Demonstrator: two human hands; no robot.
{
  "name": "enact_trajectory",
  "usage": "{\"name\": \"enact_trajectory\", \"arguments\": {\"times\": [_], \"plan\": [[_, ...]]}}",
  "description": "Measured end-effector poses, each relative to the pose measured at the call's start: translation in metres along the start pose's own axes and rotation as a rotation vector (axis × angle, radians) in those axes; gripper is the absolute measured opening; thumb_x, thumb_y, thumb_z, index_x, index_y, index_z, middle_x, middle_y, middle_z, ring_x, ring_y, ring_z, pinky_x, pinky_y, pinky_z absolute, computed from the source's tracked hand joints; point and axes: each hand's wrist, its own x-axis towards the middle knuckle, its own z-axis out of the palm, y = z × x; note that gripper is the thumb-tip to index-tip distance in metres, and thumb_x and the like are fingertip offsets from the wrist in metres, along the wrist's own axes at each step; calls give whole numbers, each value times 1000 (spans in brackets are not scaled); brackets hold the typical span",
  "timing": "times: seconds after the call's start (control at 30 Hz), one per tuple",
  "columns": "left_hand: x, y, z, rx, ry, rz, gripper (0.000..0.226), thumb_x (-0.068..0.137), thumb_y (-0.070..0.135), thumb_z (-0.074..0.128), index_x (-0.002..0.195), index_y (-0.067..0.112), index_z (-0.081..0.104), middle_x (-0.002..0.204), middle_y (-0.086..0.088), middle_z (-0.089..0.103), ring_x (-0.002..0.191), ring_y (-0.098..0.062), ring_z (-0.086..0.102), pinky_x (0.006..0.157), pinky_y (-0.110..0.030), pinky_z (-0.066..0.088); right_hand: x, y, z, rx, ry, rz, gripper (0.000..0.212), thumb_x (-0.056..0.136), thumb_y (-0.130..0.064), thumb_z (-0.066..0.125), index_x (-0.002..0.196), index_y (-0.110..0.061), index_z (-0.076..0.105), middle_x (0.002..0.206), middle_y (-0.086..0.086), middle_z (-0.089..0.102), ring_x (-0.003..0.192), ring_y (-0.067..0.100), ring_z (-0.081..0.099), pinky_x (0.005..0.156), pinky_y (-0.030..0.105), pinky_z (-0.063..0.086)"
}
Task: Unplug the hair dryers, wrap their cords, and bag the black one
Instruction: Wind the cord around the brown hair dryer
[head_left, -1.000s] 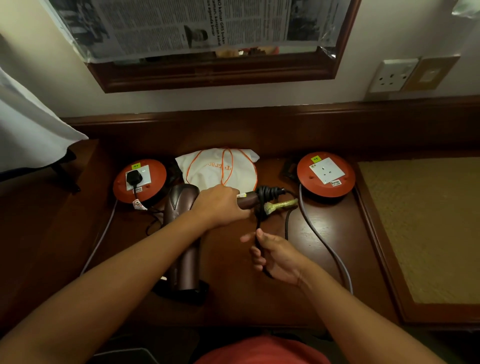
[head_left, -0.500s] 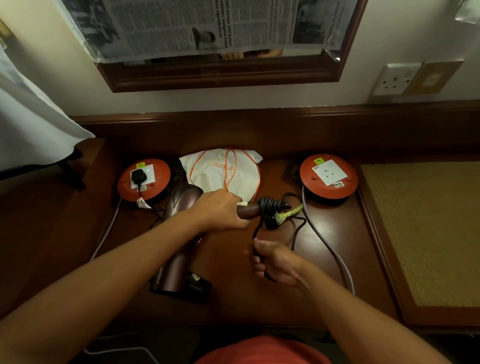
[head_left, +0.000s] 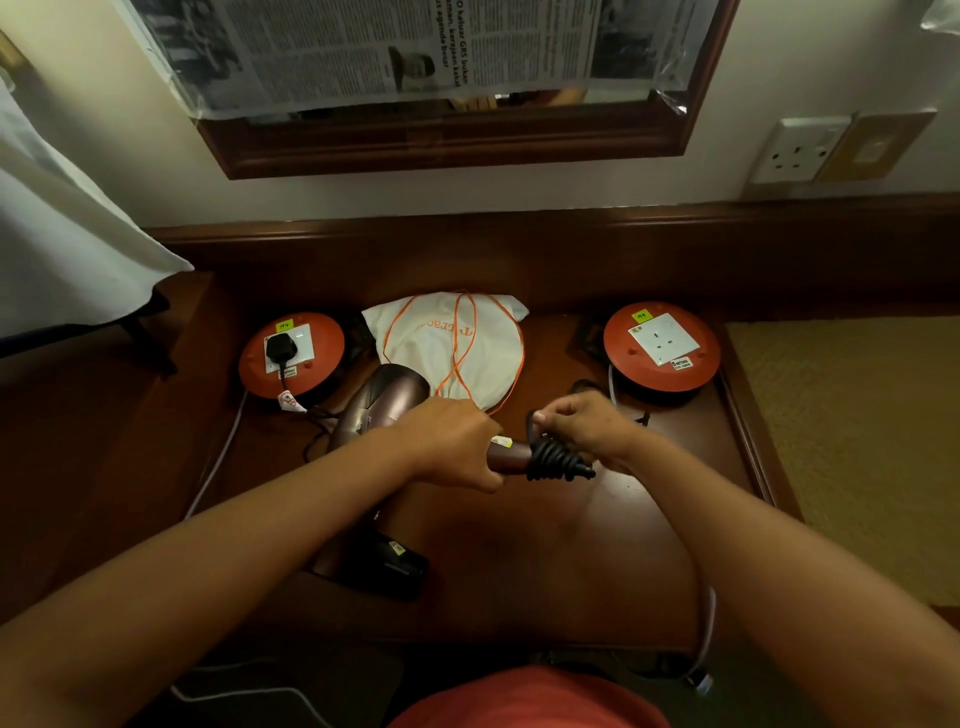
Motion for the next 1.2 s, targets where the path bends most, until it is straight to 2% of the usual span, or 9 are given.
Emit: {"name": "enact_trajectory", "arguments": {"times": [0.1, 0.2, 0.33, 0.47, 0.67, 0.8, 0.97, 1.07, 1.2], "plan": [[0, -3, 4, 12, -9, -8, 35, 75, 54, 62, 82, 21, 58, 72, 5, 54, 67, -18, 50, 60, -29, 38, 0, -12, -8, -3, 79, -58, 20, 89, -21, 65, 91, -1, 68, 51, -6, 51, 37, 0, 40, 36, 15, 31], [0, -6, 7, 23, -12, -29, 35, 75, 55, 62, 80, 21, 55, 73, 3, 55, 67, -20, 50, 59, -29, 36, -2, -21, -10, -11, 160, -139, 15, 85, -15, 68, 88, 0, 70, 41, -14, 52, 37, -2, 46, 39, 9, 34], [2, -8, 13, 24, -24, -51, 38, 73, 56, 61, 81, 19, 58, 75, 1, 59, 68, -22, 55, 60, -30, 40, -7, -30, -5, -107, 228, -256, 6, 81, -14, 73, 83, -8, 74, 68, -2, 65, 66, 10, 59, 63, 26, 48], [6, -8, 21, 46, -25, -85, 40, 75, 56, 60, 85, 17, 62, 83, -2, 65, 71, -22, 56, 60, -31, 41, -18, -34, 2, -171, 253, -290, 2, 81, -13, 73, 82, -12, 73, 75, 1, 68, 79, 22, 65, 75, 37, 55], [13, -8, 27, 16, -7, -175, 38, 76, 55, 60, 82, 18, 58, 87, -3, 63, 71, -22, 52, 62, -30, 37, -36, -29, 24, -189, 300, -301, 6, 84, -15, 70, 81, -10, 70, 73, 4, 66, 71, 20, 62, 68, 43, 55], [18, -14, 29, -37, 0, -242, 38, 76, 56, 61, 79, 20, 51, 88, -3, 63, 77, -24, 58, 63, -31, 39, -44, -8, 41, -103, 303, -329, 15, 89, -17, 61, 78, -25, 65, 72, 13, 68, 69, 34, 64, 65, 51, 55], [22, -23, 28, -40, 33, -270, 35, 76, 54, 61, 78, 20, 53, 84, -2, 63, 73, -23, 57, 62, -30, 40, -60, 9, 66, 271, 174, -221, 32, 92, 1, 41, 101, -19, 64, 62, 1, 43, 43, 1, 35, 43, 18, 30], [25, -26, 27, -35, 62, -273, 34, 76, 53, 60, 77, 20, 54, 82, -3, 64, 70, -22, 56, 60, -28, 39, -64, 20, 72, 429, 76, -161, 29, 94, 3, 39, 107, -14, 59, 64, -1, 44, 46, 5, 34, 42, 18, 27], [30, -26, 18, -54, 105, -287, 33, 77, 53, 58, 83, 20, 55, 78, 0, 57, 71, -21, 53, 61, -28, 37, -60, 37, 76, 391, 43, -119, 24, 101, -20, 42, 87, -12, 59, 56, 0, 44, 43, 12, 32, 42, 22, 26]]}}
